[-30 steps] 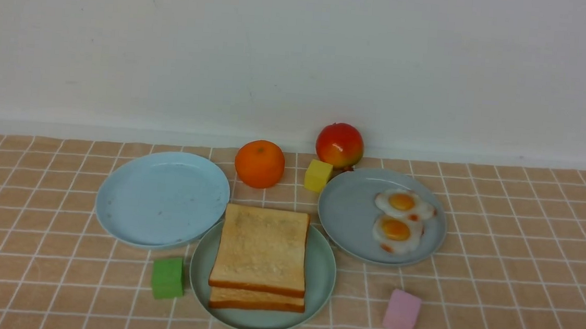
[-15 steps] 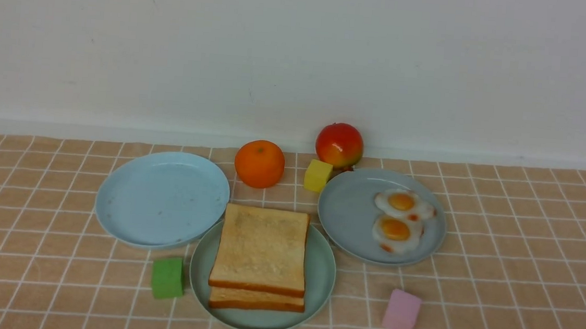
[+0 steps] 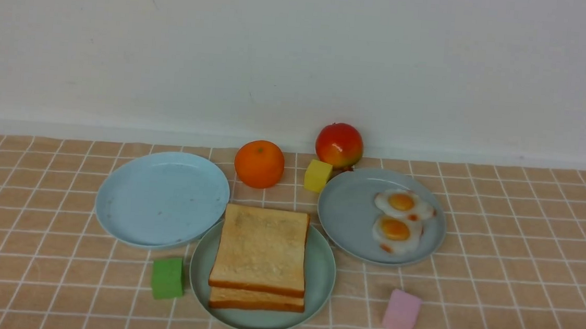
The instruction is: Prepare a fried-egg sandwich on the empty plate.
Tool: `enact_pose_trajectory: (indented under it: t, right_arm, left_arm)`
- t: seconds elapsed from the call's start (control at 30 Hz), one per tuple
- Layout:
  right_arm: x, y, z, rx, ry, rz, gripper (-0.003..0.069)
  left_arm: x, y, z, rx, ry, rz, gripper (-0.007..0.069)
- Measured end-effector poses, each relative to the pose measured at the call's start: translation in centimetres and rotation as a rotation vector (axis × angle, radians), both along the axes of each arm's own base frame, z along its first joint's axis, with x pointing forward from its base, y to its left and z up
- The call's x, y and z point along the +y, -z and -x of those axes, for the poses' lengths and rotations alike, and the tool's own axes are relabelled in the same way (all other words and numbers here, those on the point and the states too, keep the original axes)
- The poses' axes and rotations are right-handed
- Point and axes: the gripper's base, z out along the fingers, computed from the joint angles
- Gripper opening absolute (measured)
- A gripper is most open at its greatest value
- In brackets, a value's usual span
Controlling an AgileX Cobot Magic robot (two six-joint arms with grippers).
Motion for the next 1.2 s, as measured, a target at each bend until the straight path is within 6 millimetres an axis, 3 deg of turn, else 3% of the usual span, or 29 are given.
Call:
enact_pose_trajectory:
  t: [0.07, 1.2]
  right_arm:
    - [-0.2, 1.2, -0.13, 0.026, 0.04, 0.0, 0.0074]
    - [-0.49, 1.17, -0.26, -0.006, 0.095, 0.0, 0.0097]
  left_arm:
    - [0.0, 0.01, 0.0, 0.0, 0.0, 0.0, 0.0018]
    - [0.0, 0.0, 0.0, 0.0, 0.0, 0.0, 0.0059]
